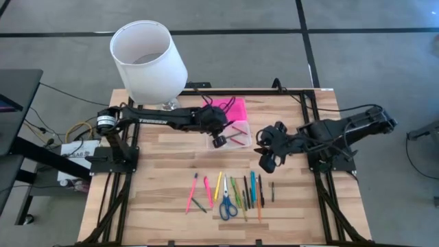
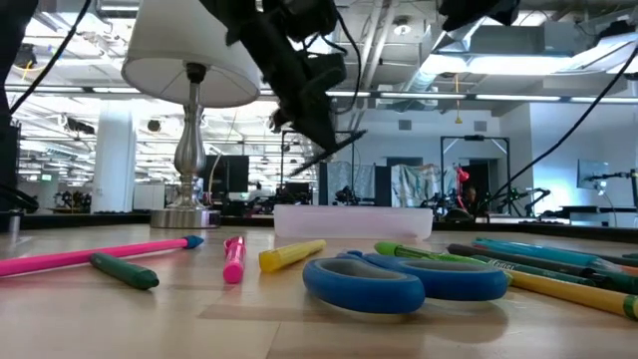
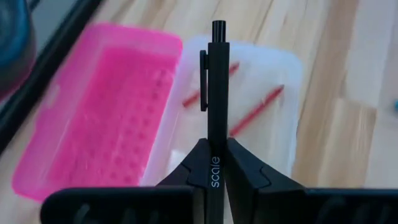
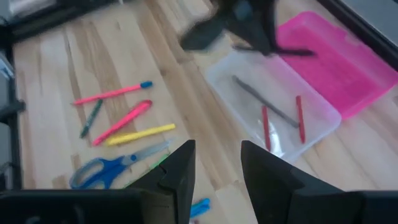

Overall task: Pick & place school supplies into a supply box
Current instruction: Put the left black pen into the pink supply box, then put the green crayon into the pink supply box

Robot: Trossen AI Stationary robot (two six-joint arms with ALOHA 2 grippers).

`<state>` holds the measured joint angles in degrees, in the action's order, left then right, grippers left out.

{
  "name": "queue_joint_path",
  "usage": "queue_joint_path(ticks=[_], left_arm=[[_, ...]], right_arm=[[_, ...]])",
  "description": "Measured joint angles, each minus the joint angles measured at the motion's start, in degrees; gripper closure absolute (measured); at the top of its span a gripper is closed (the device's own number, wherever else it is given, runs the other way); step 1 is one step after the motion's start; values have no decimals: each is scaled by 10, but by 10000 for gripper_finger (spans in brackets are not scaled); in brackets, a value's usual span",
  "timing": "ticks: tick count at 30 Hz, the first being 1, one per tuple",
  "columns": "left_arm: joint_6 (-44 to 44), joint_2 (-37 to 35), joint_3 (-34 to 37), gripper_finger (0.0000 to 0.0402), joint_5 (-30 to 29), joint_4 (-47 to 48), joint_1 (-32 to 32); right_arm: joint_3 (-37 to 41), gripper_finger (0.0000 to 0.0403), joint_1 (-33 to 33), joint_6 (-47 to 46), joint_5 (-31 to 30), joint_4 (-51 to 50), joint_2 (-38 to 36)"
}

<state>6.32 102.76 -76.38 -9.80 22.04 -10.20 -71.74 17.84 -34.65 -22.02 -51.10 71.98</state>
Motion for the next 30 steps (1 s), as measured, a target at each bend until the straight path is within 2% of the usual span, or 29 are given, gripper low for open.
queue_joint_path(ticks=[8,14,18,25,30], left_arm=[[-28,60,-12,386,48,-14,-8],[-51,71,-21,378,16,2,-11],[-63,71,-21,346,17,11,-21],[-62,70,-21,255,37,18,-30],[-72,66,-58,217,98,85,-28]], right_arm=[[-1,282,39,-104,-38,-16,5],[-1,282,71,-174,-60,-30,5],[-1,282,91,-213,-87,-29,5],[-1,282,117,-281,-100,-44,5],[-1,282,136,-362,-100,-70,6]])
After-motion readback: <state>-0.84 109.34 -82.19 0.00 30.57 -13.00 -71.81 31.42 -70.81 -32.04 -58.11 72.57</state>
